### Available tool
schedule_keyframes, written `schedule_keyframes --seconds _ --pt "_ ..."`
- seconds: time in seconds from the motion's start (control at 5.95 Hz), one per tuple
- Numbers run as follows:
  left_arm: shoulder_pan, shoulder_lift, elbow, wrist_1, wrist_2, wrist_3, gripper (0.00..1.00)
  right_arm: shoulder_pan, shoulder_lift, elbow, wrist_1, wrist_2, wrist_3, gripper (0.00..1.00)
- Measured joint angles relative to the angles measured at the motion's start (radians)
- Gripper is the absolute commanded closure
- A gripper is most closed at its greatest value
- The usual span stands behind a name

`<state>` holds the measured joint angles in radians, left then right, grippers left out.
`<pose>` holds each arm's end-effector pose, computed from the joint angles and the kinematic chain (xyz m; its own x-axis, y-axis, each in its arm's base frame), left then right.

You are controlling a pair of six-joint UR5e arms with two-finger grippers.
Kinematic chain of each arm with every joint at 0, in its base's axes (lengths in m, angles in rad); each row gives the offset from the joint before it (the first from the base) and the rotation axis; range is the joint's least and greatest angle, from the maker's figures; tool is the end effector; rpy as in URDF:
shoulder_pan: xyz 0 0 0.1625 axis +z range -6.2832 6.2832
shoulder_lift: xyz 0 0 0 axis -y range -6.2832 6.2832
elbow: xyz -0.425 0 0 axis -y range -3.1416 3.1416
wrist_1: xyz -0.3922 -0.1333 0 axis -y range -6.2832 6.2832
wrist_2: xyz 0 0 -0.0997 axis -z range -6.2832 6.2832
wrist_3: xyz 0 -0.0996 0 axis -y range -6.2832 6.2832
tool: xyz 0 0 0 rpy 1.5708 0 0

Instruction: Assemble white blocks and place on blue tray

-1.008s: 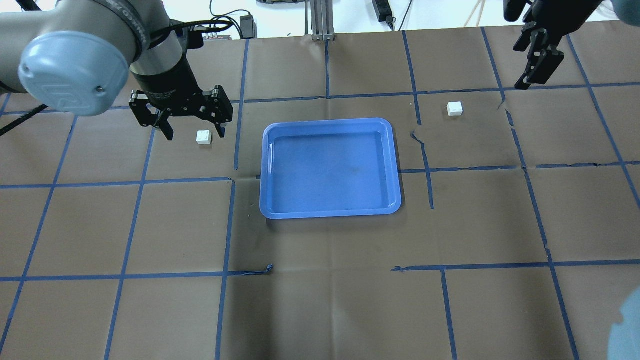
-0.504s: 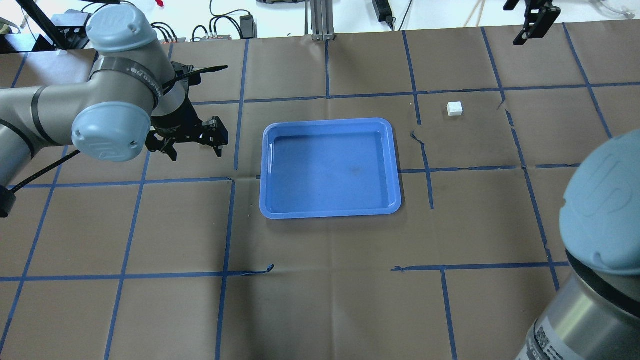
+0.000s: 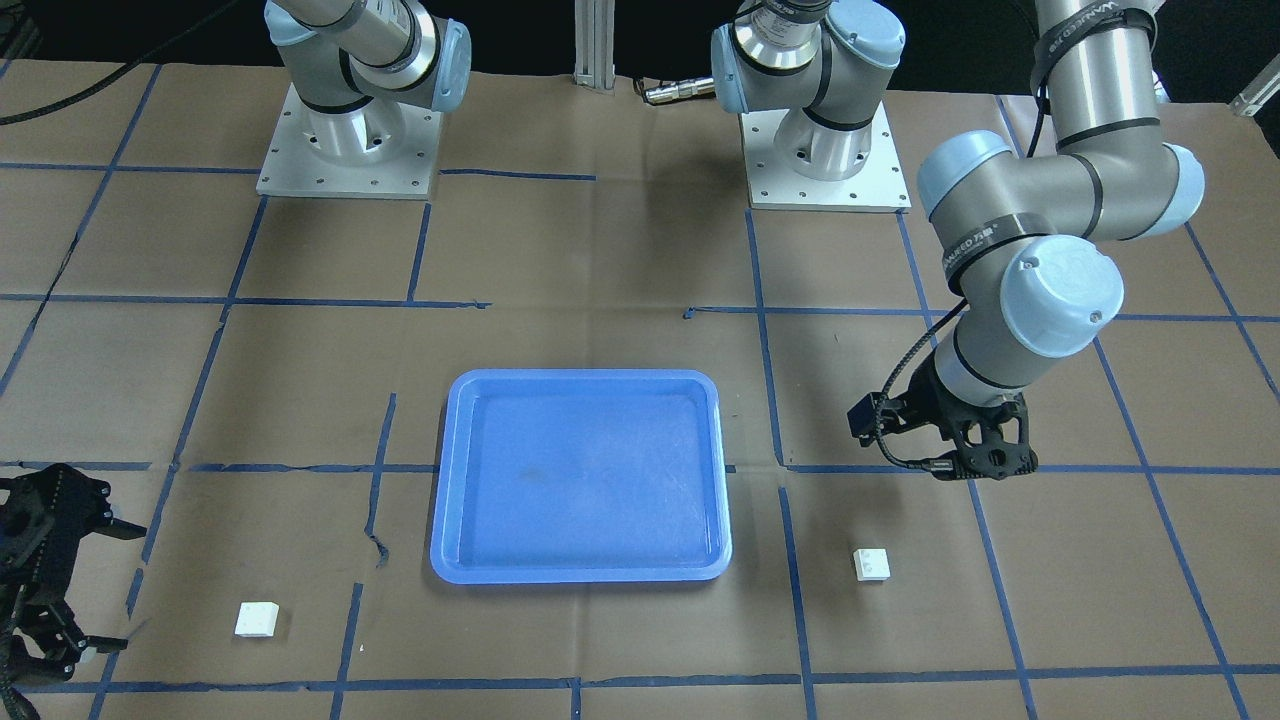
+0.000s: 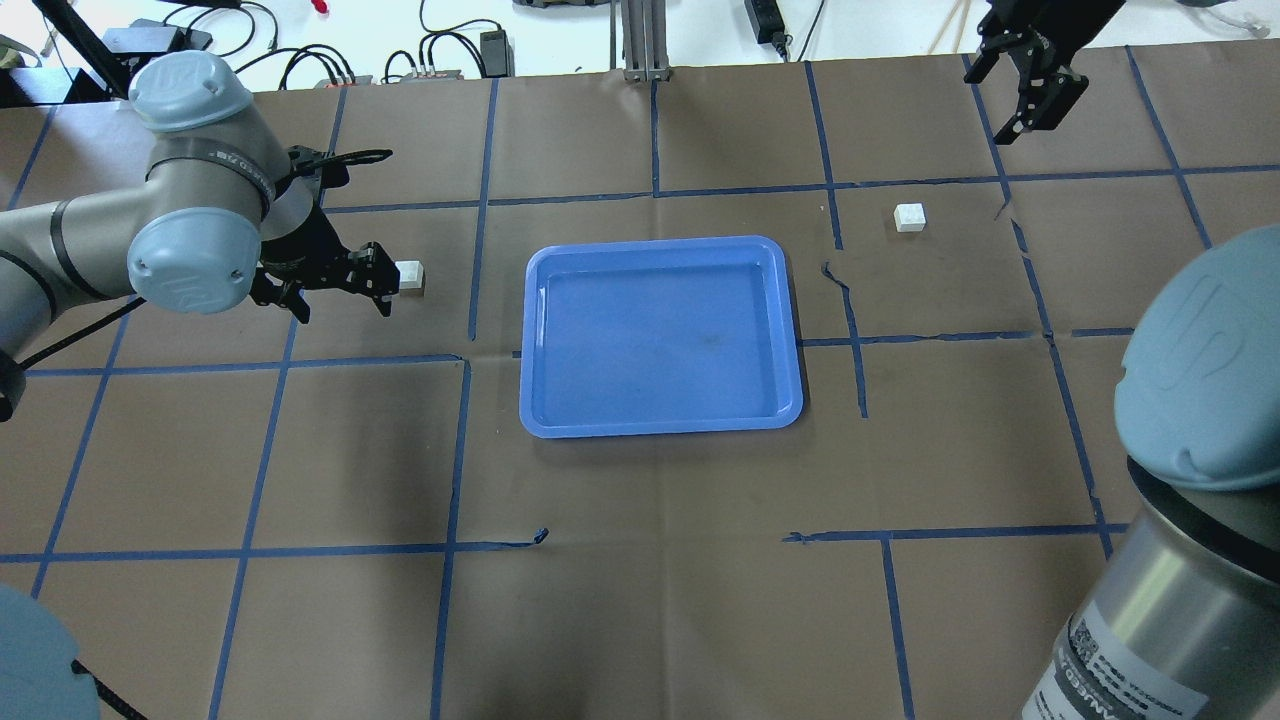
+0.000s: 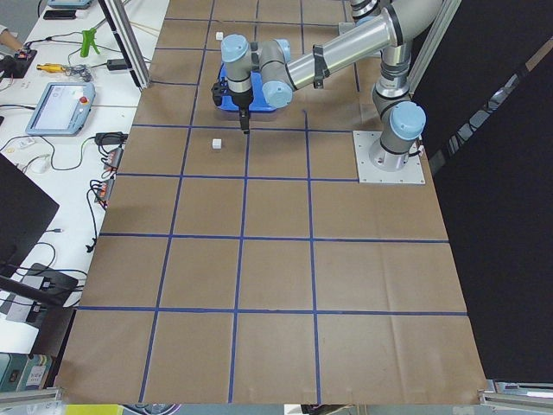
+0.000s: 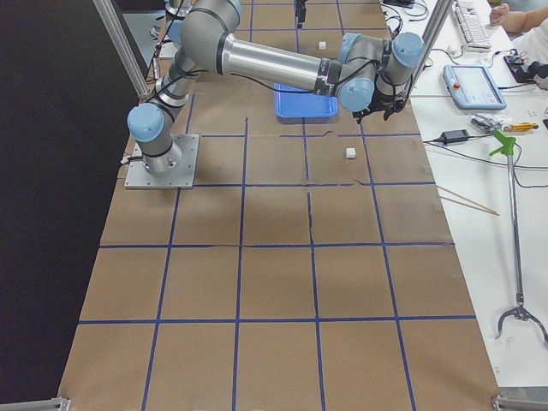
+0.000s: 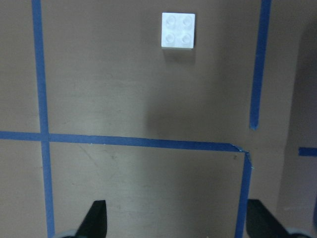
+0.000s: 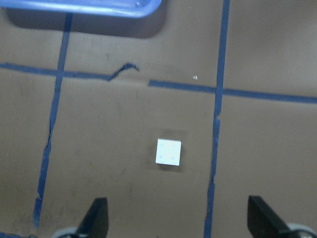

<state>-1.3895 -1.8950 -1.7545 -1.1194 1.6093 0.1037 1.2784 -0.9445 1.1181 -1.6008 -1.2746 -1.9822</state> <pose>-0.0242 -0.5860 0.2696 -0.9966 -0.0754 -0.0324 -0.0773 0.9952 0.0602 -0.0522 -0.7367 0.3305 0.1000 -0.9949 -0.0156 -0.9425 -0.0896 -0.3220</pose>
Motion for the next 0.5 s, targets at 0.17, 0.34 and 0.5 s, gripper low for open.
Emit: schedule_keyframes --seconds 0.17,0.34,0.5 --pt "0.007 -0.065 0.069 0.033 -0.003 0.007 0.01 -0.038 0.015 0.072 -0.015 0.112 -0.011 0.0" --pt "0.007 -0.132 0.13 0.072 -0.008 0.011 0.01 -0.059 0.039 0.13 -0.057 0.194 -0.023 0.0" --pt "0.003 -0.18 0.159 0.105 -0.021 0.02 0.01 -0.07 0.07 0.16 -0.096 0.239 -0.049 0.0"
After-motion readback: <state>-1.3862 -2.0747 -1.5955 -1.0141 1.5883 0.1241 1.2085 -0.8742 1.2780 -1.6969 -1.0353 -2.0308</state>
